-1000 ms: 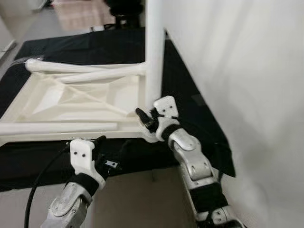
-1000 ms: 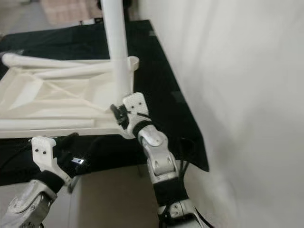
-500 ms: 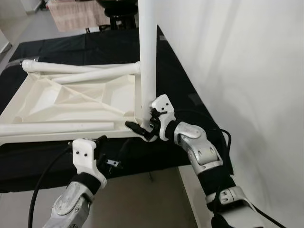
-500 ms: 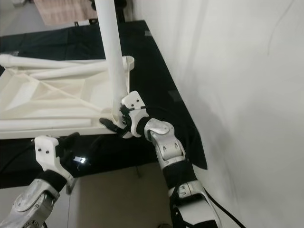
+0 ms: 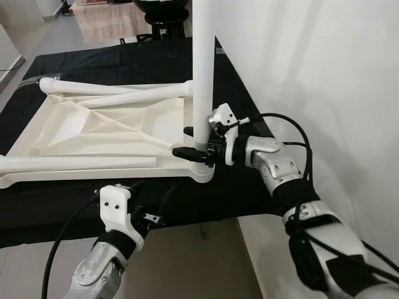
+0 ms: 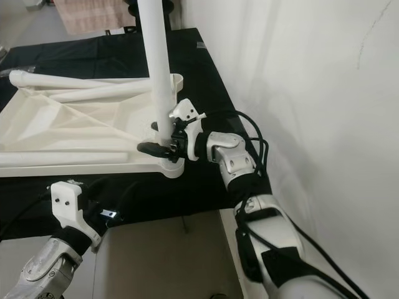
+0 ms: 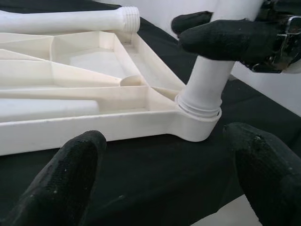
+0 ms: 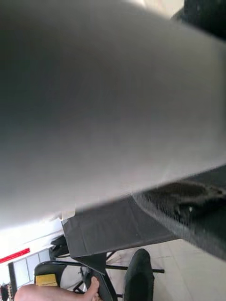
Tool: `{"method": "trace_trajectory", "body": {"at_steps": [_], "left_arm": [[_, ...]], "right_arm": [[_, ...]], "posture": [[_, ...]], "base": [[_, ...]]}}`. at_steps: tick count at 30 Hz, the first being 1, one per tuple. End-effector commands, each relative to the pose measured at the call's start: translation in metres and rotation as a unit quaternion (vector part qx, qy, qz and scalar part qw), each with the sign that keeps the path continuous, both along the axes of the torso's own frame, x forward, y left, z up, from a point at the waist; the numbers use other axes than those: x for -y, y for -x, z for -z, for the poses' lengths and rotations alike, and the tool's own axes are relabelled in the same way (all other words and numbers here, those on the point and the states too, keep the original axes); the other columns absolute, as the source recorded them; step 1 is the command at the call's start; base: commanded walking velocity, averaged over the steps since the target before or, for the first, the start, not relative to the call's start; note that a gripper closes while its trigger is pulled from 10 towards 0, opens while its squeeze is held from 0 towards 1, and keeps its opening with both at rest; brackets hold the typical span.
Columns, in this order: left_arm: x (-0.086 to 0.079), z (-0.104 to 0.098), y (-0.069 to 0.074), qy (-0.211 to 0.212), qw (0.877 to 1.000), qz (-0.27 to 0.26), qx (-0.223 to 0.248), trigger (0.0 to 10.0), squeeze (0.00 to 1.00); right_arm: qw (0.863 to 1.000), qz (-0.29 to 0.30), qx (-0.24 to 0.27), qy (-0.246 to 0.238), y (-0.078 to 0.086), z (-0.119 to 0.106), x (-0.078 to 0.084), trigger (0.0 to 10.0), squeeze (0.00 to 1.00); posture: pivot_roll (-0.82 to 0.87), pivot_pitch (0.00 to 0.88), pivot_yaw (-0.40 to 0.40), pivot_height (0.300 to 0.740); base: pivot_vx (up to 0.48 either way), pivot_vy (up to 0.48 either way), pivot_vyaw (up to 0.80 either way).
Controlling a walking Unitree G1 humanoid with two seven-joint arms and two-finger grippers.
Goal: Building children table
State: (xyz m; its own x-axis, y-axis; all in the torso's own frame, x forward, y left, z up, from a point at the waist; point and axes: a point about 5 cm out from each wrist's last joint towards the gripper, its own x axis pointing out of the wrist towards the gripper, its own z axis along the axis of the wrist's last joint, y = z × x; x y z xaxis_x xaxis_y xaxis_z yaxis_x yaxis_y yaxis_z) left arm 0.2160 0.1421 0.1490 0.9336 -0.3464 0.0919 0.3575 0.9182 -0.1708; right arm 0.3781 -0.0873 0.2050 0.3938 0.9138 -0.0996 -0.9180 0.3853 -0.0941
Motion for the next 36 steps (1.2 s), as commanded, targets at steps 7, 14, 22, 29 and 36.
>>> {"method": "trace_trajectory", "body": {"at_steps": [7, 14, 22, 29, 36], "left_arm": [[0.000, 0.000, 0.002, -0.003, 1.000, -0.003, -0.002, 10.0, 0.00], [-0.003, -0.001, 0.003, -0.004, 1.000, -0.005, -0.002, 10.0, 0.00], [-0.007, 0.000, -0.002, -0.007, 1.000, -0.006, -0.003, 10.0, 0.00], [-0.006, 0.000, -0.005, -0.008, 1.000, -0.015, 0.001, 10.0, 0.00], [-0.002, 0.000, -0.006, -0.005, 1.000, -0.014, 0.002, 10.0, 0.00]], "right_arm": [[0.999, 0.037, 0.004, 0.028, 0.000, 0.009, 0.011, 0.0, 0.00], [0.987, 0.156, -0.029, 0.031, 0.017, 0.039, -0.001, 0.0, 0.00], [0.946, 0.320, -0.049, 0.014, 0.058, 0.066, -0.024, 0.0, 0.00], [0.953, 0.301, -0.033, 0.004, 0.034, 0.055, -0.036, 10.0, 0.04], [0.985, 0.174, -0.001, -0.012, 0.012, 0.032, -0.031, 10.0, 0.44]], "posture": [[0.04, 0.134, 0.007, 0.740], [0.01, 0.152, 0.006, 0.740], [0.00, 0.133, 0.033, 0.740], [0.01, 0.119, 0.012, 0.740], [0.01, 0.116, 0.008, 0.740]], "base": [[0.000, 0.000, 0.00], [0.000, 0.000, 0.00], [0.000, 0.000, 0.00], [0.000, 0.000, 0.00], [0.000, 0.000, 0.00]]}}
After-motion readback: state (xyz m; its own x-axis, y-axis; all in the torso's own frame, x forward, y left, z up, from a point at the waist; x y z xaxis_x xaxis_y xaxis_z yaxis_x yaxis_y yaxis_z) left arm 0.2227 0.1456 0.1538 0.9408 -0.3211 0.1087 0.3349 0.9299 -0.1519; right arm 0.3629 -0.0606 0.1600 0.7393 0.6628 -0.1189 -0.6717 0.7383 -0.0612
